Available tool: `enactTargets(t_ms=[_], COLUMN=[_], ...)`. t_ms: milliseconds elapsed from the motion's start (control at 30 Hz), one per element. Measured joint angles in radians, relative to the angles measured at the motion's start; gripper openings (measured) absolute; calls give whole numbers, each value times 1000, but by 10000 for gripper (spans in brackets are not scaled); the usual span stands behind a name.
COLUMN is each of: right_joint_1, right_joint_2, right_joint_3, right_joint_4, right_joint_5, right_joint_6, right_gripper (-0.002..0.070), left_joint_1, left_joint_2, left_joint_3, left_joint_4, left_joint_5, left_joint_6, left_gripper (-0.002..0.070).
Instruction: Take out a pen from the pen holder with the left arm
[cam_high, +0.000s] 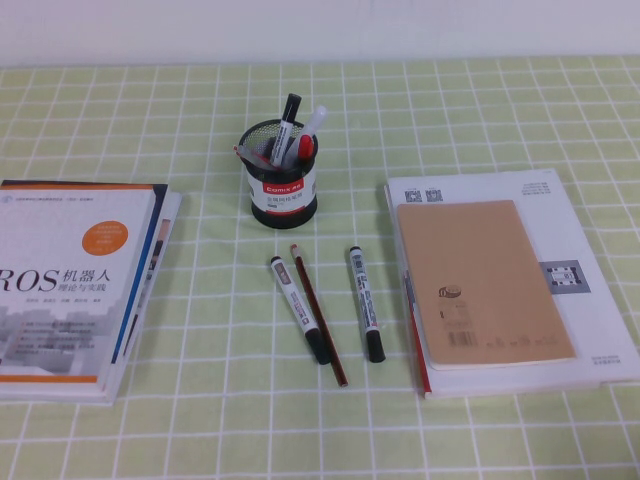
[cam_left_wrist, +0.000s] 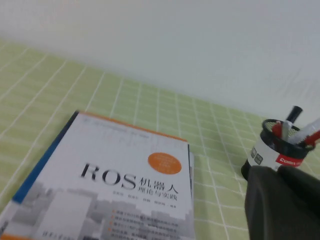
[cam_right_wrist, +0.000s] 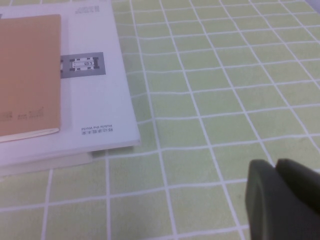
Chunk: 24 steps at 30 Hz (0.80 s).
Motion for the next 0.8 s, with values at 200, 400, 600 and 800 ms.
enactTargets(t_ms=[200,400,600,800], right_joint_1=[0,0,0,0], right_joint_2=[0,0,0,0], right_joint_3=[0,0,0,0], right_joint_4=[0,0,0,0], right_joint_5=[0,0,0,0], right_joint_6=[0,0,0,0], right_gripper=[-13,-12,-13,-12], left_joint_1=[0,0,0,0], left_joint_2=[-32,-32,-32,-32], left_joint_3=[155,233,234,235], left_joint_4=[-37,-71,-73,-80], left_joint_5=[-159,-188,-74,-15], left_joint_6=[183,199,225,235], left_gripper=[0,0,0,0])
